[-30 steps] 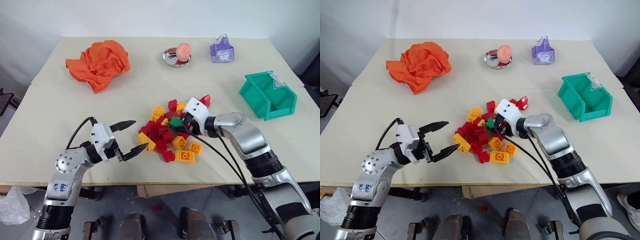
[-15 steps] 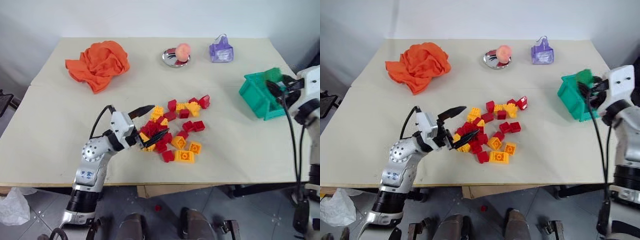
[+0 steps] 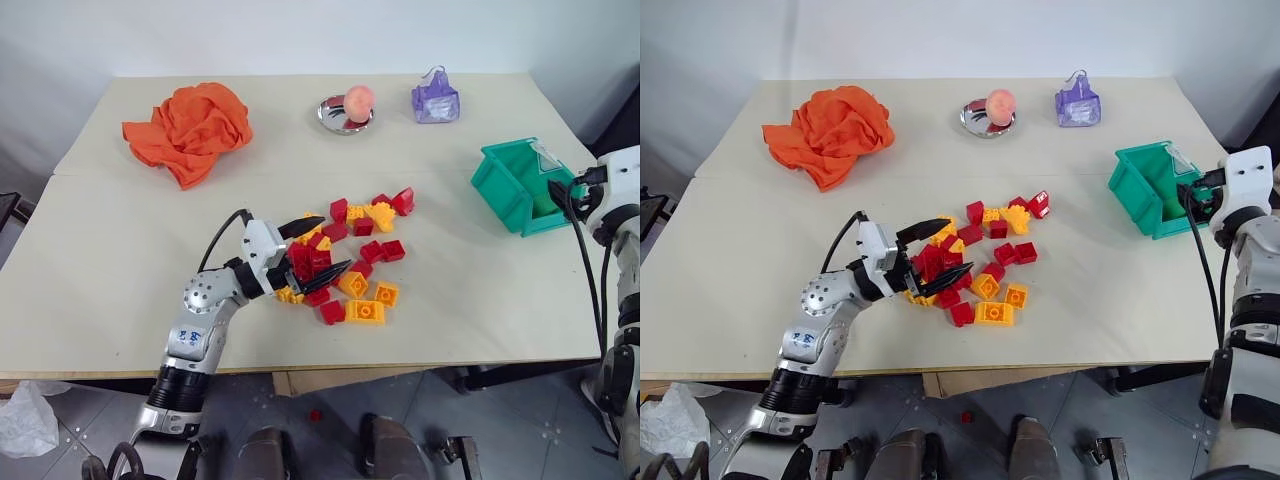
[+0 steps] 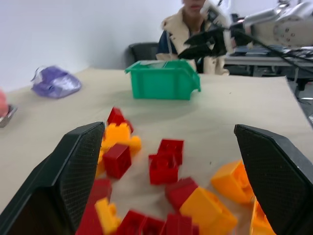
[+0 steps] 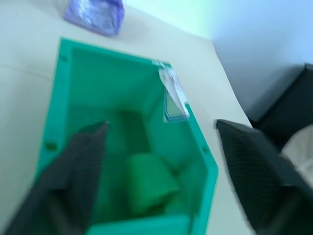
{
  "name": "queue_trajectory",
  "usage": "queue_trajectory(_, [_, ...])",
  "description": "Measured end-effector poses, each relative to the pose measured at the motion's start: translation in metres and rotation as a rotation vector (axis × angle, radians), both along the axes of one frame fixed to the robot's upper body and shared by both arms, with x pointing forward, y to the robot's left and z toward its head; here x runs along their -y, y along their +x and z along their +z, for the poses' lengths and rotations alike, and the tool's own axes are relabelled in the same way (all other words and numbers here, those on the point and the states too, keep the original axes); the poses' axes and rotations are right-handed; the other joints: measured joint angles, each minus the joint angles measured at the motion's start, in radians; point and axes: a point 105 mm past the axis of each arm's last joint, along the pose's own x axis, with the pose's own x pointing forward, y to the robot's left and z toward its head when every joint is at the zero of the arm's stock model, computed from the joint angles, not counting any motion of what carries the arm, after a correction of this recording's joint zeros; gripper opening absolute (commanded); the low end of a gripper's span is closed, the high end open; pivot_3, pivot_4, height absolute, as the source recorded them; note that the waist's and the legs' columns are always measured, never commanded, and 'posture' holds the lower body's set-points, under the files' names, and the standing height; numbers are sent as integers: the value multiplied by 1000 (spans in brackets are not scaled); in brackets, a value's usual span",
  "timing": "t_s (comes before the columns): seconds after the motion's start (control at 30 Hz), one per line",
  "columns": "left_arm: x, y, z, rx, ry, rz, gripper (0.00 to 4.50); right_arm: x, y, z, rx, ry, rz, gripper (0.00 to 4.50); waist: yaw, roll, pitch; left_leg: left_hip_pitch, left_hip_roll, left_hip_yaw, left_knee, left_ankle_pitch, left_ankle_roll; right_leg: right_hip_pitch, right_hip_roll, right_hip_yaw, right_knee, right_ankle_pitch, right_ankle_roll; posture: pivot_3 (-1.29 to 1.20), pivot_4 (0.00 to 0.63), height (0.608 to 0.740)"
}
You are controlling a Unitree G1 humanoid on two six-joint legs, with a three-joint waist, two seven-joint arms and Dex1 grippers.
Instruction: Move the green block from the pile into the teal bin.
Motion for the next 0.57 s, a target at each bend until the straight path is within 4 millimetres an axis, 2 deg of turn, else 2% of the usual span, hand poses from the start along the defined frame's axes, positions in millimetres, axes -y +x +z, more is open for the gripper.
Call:
queue_trajectory(0.1, [-11,-1,-7,-29,12,40,4500,-12,-2,4,34,2,109,4441,-1,0,0,0,0,0,0,0,0,0,0,0,0,0,0,0,150,740])
queue_trajectory(0.2, [-37,0,-10,-36,37,124,4500,-44,-14,0,63,-11,349,4441,-1,0,0,0,0,-1,0,0,0,0,0,-1,0,0,0,0,150,740])
queue_trajectory(0.3, [-63,2,-13,-44,71,213,4500,-75,-34,-21,2,23,569,4441,3,0,0,0,0,-1,1,0,0,1,0,-1,1,0,0,0,150,740])
queue_trajectory(0.4, [-86,1,-18,-45,107,289,4500,-109,-64,-48,-84,56,744,4441,15,0,0,0,0,-2,1,0,0,1,0,-2,0,0,0,0,150,740])
queue_trajectory(0.5, [-100,-1,-21,-55,107,348,4500,-131,-84,-81,-185,77,821,4441,27,0,0,0,0,-2,3,0,0,2,0,-1,1,0,0,0,150,740])
queue_trajectory(0.57, [-104,1,-21,-57,104,382,4500,-142,-91,-94,-210,74,842,4441,28,0,0,0,0,-2,3,0,0,2,0,-1,1,0,0,0,150,740])
